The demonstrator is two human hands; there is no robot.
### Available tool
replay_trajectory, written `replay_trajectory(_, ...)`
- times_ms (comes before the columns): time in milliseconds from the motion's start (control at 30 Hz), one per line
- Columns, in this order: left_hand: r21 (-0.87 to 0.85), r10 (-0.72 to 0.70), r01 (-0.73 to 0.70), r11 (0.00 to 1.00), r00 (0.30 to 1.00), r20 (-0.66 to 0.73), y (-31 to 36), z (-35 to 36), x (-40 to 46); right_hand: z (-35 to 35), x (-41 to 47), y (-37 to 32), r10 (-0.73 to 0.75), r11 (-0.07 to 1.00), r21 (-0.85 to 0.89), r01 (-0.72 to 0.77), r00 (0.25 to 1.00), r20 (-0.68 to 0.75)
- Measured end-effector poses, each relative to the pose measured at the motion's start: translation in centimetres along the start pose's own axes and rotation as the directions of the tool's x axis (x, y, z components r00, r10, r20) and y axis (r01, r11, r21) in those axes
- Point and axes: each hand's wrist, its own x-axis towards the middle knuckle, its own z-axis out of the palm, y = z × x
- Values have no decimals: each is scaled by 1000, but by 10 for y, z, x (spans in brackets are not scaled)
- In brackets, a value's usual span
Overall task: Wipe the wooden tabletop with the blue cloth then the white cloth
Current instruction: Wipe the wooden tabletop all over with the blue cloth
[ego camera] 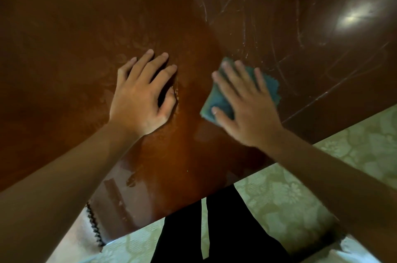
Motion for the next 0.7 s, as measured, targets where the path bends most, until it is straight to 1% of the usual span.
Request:
replay_trajectory(100, -6, -7, 7, 1000, 1000, 2, 0, 1, 0, -4, 7, 22, 46, 997, -57, -45, 999, 6)
replay_trajectory(200, -6, -21, 21, 1000, 1000, 21, 0, 0, 1, -4, 8, 5, 52, 998, -35, -52, 999, -2)
replay_trajectory(333, 34, -114, 112, 993, 992, 61, 0, -3, 3, 3, 17, -47, -109, 994, 13, 109, 994, 21)
replay_trajectory(433, 47, -118, 114, 992, 990, 73, 1, -4, 3, 6, 23, -59, -193, 980, 54, 191, 981, 32)
replay_trajectory(500, 39, -112, 110, 993, 991, 75, 1, -4, 3, 2, 28, -43, -249, 968, 29, 247, 967, 60)
replay_trajectory(533, 36, -114, 112, 993, 991, 73, 1, -3, 3, -1, 33, -29, -252, 968, 8, 252, 965, 74)
replay_trajectory(633, 30, -126, 124, 992, 990, 63, 2, -4, 3, -14, 53, 18, -172, 984, -28, 175, 982, 83)
replay_trajectory(700, 26, -132, 131, 991, 990, 56, 2, -4, 3, -19, 63, 39, -153, 985, -63, 158, 985, 73)
